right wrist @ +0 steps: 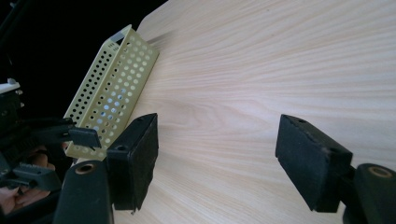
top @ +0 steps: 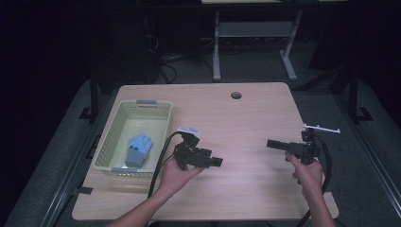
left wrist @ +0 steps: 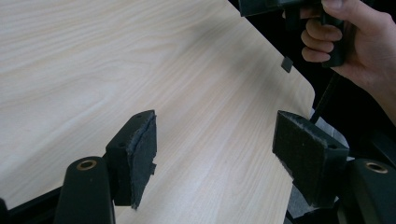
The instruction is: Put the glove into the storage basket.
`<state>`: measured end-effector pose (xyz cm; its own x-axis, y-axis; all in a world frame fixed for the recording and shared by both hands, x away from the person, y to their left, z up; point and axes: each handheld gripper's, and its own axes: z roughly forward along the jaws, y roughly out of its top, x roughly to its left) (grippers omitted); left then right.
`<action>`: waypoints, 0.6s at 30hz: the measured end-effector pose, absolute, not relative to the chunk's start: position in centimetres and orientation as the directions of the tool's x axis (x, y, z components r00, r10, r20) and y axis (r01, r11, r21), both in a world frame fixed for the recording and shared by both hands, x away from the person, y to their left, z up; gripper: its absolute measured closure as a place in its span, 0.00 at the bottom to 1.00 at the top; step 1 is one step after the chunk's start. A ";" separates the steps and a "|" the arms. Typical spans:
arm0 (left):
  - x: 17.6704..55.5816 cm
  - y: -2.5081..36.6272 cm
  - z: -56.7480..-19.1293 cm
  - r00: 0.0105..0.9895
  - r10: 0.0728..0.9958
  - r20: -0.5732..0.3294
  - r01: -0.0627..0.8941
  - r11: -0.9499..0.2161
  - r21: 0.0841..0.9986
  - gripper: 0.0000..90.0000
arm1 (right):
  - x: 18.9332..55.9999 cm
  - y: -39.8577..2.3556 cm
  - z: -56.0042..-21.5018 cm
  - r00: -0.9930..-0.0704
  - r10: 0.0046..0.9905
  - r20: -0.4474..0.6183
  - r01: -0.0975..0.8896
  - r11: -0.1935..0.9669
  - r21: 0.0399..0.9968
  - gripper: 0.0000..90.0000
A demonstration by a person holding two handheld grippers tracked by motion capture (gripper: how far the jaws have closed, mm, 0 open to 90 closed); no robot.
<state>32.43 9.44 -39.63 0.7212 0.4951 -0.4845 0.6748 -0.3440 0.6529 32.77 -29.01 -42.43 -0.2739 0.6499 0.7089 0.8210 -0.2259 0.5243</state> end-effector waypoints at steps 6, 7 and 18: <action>31.8 8.8 -40.2 0.736 0.472 -0.485 0.662 -0.350 0.663 0.32 | 32.1 -30.0 -43.4 -0.259 0.655 0.710 0.823 -0.236 0.517 0.33; 31.8 8.8 -40.2 0.736 0.472 -0.485 0.662 -0.350 0.663 0.32 | 32.1 -30.0 -43.4 -0.259 0.655 0.710 0.823 -0.236 0.517 0.33; 30.4 7.9 -41.6 0.751 0.439 -0.493 0.651 -0.367 0.665 0.31 | 30.2 -30.7 -44.6 -0.269 0.652 0.709 0.818 -0.233 0.525 0.33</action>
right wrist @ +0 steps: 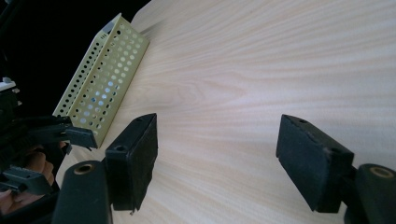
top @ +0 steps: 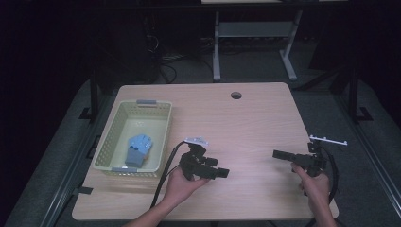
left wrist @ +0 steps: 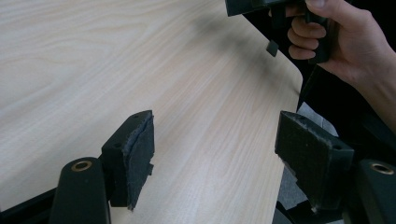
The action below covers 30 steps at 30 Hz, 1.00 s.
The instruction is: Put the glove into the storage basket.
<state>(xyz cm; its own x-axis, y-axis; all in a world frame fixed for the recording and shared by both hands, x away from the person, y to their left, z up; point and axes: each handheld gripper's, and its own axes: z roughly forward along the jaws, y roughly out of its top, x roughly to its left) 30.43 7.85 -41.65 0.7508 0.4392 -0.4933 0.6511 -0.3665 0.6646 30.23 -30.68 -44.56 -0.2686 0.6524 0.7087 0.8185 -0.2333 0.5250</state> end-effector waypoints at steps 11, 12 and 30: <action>28.8 7.4 -43.1 0.761 0.408 -0.504 0.642 -0.366 0.673 0.31 | 28.3 -31.3 -46.2 -0.273 0.644 0.715 0.825 -0.226 0.518 0.32; 28.6 7.4 -43.2 0.760 0.408 -0.506 0.644 -0.363 0.673 0.31 | 28.1 -31.3 -46.3 -0.271 0.641 0.719 0.825 -0.229 0.516 0.32; 26.4 8.8 -45.1 0.779 0.382 -0.498 0.621 -0.352 0.701 0.31 | 26.7 -29.7 -46.7 -0.338 0.622 0.707 0.800 -0.205 0.563 0.29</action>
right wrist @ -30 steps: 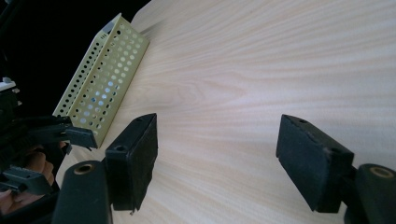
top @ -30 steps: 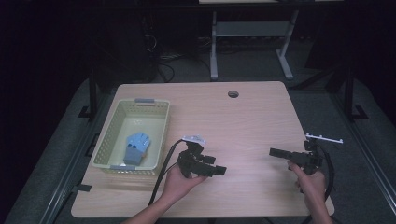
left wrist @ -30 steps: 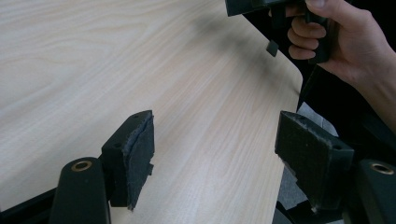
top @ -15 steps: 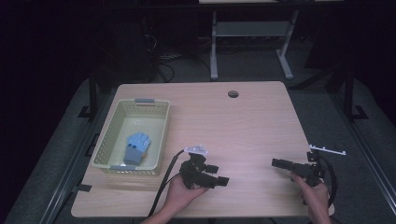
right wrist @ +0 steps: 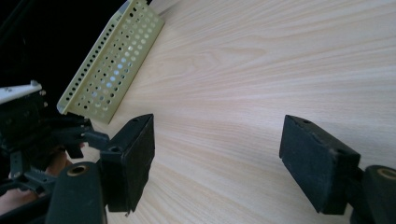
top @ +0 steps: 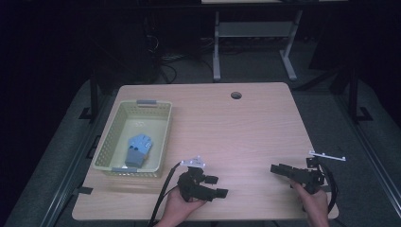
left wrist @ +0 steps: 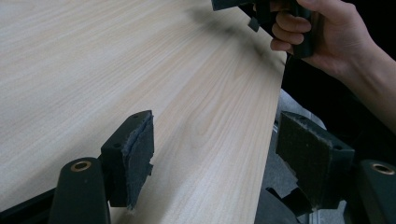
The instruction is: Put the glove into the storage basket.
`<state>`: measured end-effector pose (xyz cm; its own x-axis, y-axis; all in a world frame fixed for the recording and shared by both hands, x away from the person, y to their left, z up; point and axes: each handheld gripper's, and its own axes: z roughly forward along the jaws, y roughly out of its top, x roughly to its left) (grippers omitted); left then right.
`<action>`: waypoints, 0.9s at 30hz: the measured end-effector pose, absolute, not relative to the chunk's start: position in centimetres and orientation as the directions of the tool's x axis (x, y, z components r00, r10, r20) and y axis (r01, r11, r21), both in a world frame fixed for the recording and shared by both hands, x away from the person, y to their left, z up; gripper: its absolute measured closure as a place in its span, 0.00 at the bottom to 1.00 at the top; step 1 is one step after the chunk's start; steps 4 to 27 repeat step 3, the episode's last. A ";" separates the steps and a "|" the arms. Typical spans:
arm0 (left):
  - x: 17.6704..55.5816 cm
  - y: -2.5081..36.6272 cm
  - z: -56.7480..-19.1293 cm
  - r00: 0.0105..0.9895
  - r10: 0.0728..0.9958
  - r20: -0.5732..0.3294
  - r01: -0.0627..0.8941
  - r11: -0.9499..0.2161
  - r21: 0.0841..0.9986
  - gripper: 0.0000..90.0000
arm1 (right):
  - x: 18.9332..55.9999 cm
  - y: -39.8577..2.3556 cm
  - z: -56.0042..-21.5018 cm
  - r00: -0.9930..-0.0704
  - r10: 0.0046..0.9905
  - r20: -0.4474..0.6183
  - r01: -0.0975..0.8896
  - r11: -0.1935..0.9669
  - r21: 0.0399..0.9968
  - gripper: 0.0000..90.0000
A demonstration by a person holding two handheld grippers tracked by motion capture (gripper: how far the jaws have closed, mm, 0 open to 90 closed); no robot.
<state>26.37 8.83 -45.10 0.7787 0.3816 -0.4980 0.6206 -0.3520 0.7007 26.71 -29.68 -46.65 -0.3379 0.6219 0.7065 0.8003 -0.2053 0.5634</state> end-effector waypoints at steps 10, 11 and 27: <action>26.5 9.1 -45.1 0.780 0.385 -0.493 0.618 -0.346 0.706 0.31 | 26.5 -29.4 -46.6 -0.362 0.609 0.706 0.796 -0.192 0.574 0.29; 26.5 9.1 -45.1 0.780 0.385 -0.493 0.618 -0.346 0.706 0.31 | 26.5 -29.4 -46.6 -0.362 0.609 0.706 0.796 -0.192 0.574 0.29; 26.5 9.1 -45.1 0.780 0.385 -0.493 0.618 -0.346 0.706 0.31 | 26.5 -29.4 -46.6 -0.362 0.609 0.706 0.796 -0.192 0.574 0.29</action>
